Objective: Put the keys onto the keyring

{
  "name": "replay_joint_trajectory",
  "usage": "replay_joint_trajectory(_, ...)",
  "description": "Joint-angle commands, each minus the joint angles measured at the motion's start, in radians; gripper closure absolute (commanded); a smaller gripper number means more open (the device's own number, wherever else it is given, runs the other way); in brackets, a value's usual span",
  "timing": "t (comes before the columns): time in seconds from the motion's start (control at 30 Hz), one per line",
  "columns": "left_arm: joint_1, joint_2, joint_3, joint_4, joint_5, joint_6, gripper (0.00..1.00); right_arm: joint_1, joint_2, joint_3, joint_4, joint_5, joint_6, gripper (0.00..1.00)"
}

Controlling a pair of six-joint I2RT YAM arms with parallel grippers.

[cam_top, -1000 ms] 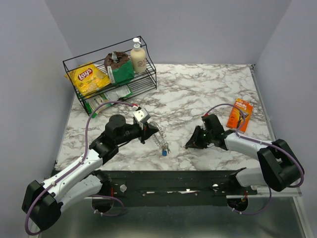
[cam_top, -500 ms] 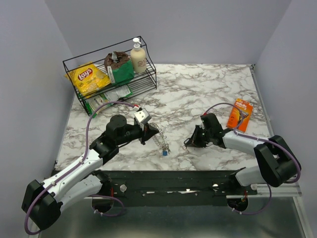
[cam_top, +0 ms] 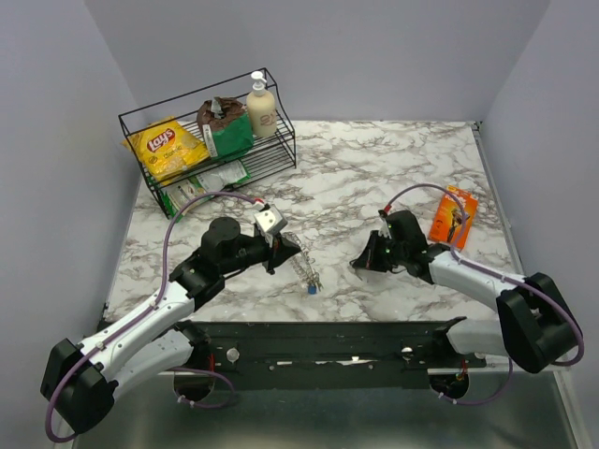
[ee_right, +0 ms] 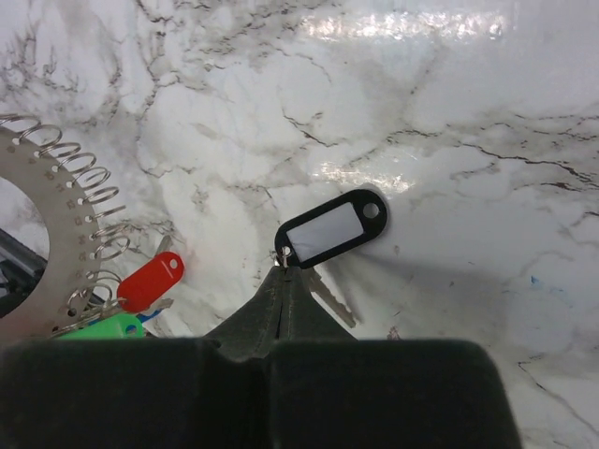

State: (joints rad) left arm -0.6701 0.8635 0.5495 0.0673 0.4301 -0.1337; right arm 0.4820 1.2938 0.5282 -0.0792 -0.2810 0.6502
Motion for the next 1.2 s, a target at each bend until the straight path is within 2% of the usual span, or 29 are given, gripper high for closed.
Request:
replay_joint_trajectory(0.0, -0.014, -0.009, 0.053, 0.016, -0.001, 0.017, 1.0, -0.008, -0.057, 0.006, 0.021, -0.021, -0.145, 0.99)
replay_joint_trajectory(0.1, -0.02, -0.008, 0.059, 0.0, -0.014, 0.023, 1.0, -0.008, -0.074, 0.032, 0.021, -0.099, -0.243, 0.99)
replay_joint_trajectory(0.33, -0.028, -0.011, 0.079, -0.038, -0.03, 0.037, 1.0, -0.006, -0.145, 0.044, 0.015, -0.265, -0.351, 0.99)
replay_joint_trajectory(0.53, -0.029, 0.0, 0.135, -0.121, -0.028, 0.051, 1.0, -0.006, -0.238, 0.046, 0.007, -0.323, -0.414, 0.99)
replay_joint_trajectory(0.7, -0.033, 0.0, 0.167, -0.165, -0.001, 0.063, 1.0, -0.005, -0.323, 0.059, 0.009, -0.429, -0.486, 0.99)
replay_joint_trajectory(0.9, -0.034, 0.0, 0.208, -0.228, 0.005, 0.085, 1.0, 0.016, -0.424, 0.055, 0.07, -0.569, -0.498, 0.99)
replay_joint_trajectory(1.17, -0.04, -0.004, 0.208, -0.221, 0.065, 0.097, 1.0, 0.038, -0.435, 0.078, 0.124, -0.678, -0.504, 0.99)
